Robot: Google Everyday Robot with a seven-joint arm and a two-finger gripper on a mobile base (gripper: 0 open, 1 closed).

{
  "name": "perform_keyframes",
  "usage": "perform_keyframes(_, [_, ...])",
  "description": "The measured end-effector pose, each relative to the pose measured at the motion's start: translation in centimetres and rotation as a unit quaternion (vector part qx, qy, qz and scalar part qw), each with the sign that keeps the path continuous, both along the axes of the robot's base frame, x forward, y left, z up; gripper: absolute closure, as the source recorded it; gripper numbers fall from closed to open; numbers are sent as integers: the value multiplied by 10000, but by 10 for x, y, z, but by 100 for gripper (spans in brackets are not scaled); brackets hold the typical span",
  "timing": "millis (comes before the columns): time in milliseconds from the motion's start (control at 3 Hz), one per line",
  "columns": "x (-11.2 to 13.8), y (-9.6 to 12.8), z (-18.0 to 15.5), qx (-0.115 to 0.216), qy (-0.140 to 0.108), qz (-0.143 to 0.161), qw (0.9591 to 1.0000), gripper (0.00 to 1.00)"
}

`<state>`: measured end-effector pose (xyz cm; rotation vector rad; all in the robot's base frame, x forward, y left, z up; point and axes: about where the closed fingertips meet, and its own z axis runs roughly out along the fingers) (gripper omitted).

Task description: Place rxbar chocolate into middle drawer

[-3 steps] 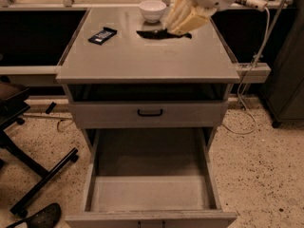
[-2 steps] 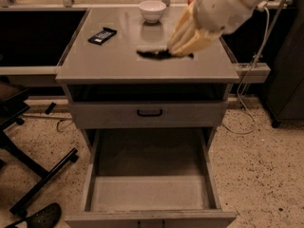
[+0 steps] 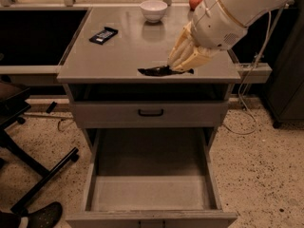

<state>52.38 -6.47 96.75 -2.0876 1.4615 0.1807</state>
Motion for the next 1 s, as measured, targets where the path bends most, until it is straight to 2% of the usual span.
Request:
perform_keyframes(333, [-4, -2, -25, 30, -17, -114, 9999, 100])
perform_keyframes(667, [-27, 0, -69, 420, 0, -415, 9983, 100])
perform_keyframes(1000, [-48, 14, -130, 899, 320, -835, 9919, 100])
